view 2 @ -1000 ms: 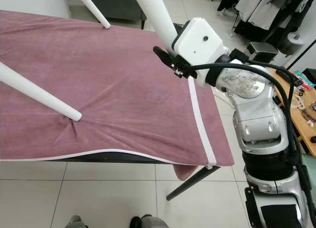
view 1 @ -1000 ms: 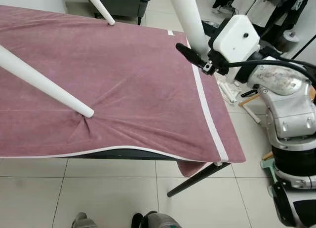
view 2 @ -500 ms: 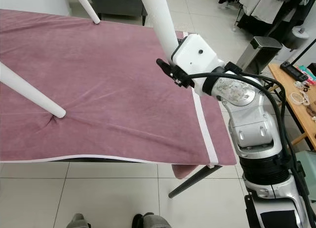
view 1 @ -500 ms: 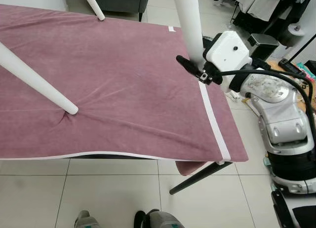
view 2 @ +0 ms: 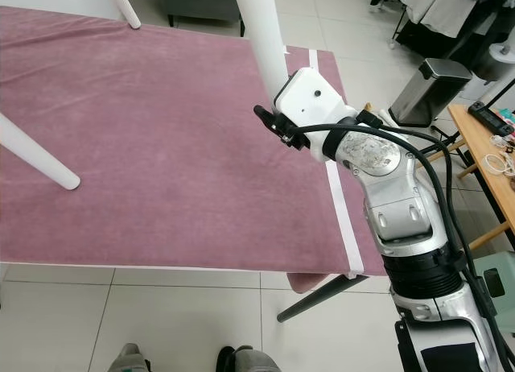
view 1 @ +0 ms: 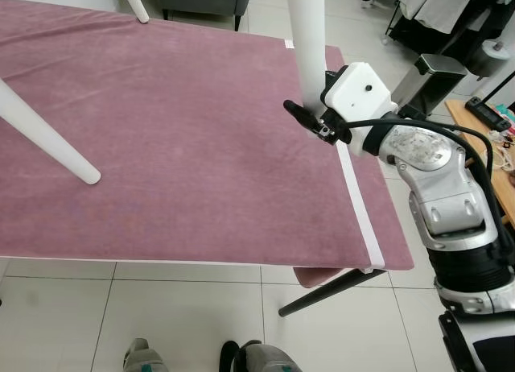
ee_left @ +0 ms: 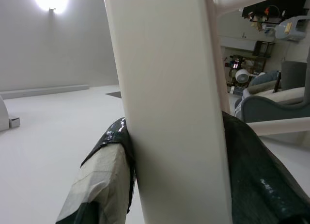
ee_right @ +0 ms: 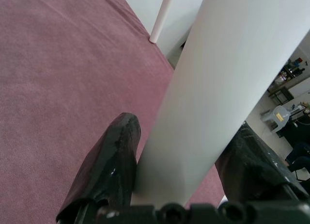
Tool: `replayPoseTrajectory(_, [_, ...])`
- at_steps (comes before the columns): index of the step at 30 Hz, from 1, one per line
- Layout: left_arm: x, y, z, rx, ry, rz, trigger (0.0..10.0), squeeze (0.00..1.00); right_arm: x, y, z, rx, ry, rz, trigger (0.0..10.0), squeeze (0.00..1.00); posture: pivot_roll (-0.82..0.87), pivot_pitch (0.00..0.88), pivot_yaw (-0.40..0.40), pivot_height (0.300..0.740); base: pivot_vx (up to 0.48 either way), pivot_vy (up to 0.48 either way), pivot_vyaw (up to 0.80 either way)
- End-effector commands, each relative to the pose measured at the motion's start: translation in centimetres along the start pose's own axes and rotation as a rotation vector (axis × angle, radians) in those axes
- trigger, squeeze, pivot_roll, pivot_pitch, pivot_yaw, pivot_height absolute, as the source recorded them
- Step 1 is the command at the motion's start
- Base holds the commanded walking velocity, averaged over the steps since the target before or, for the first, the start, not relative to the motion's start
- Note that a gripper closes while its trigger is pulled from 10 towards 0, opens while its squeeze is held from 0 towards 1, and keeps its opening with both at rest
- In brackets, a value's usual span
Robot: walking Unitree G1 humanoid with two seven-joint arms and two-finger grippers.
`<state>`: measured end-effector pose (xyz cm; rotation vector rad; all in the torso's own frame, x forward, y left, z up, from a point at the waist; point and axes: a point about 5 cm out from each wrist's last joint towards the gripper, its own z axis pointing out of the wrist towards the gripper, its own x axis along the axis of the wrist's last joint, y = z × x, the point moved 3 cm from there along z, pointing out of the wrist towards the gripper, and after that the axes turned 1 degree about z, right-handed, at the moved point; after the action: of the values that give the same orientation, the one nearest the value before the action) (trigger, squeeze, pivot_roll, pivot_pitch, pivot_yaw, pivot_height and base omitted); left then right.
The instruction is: Building children table
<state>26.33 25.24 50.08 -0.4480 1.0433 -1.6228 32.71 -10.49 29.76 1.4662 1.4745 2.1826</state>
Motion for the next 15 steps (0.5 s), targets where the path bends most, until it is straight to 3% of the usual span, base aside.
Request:
replayPoseTrajectory(1, [2.6,-8.3,-1.8,0.459,0.094,0.178,0.0,0.00,-1.4,-2.1,0.1,0.101,-0.086,-0.129,10.0,0.00,0.18,0.119,-0.071,0.740,0.000,0.000,0.00])
replayPoseTrajectory(4, [2.7,-8.2,-1.6,0.452,0.105,0.187,0.0,0.00,-1.1,-2.5,0.0,0.115,-0.068,-0.118,10.0,0.00,0.18,0.122,-0.070,0.740,0.000,0.000,0.00])
replayPoseTrajectory(6, [2.6,-7.7,-1.3,0.439,0.115,0.187,0.0,0.00,0.1,-3.8,-0.3,0.176,0.005,-0.089,10.0,0.00,0.17,0.121,-0.071,0.740,0.000,0.000,0.00])
replayPoseTrajectory(10, [2.6,-7.5,-1.1,0.435,0.124,0.185,0.0,0.00,0.6,-4.3,-0.4,0.203,0.034,-0.087,10.0,0.00,0.18,0.121,-0.072,0.740,0.000,0.000,0.00])
replayPoseTrajectory(11, [2.9,-6.9,-0.7,0.419,0.147,0.186,0.0,0.00,1.1,-5.1,-0.7,0.249,0.074,-0.089,10.0,0.00,0.17,0.121,-0.073,0.740,0.000,0.000,0.00])
replayPoseTrajectory(15, [3.0,-6.4,-0.4,0.402,0.164,0.181,0.0,0.00,1.0,-5.7,-1.0,0.283,0.078,-0.094,10.0,0.00,0.17,0.122,-0.071,0.740,0.000,0.000,0.00])
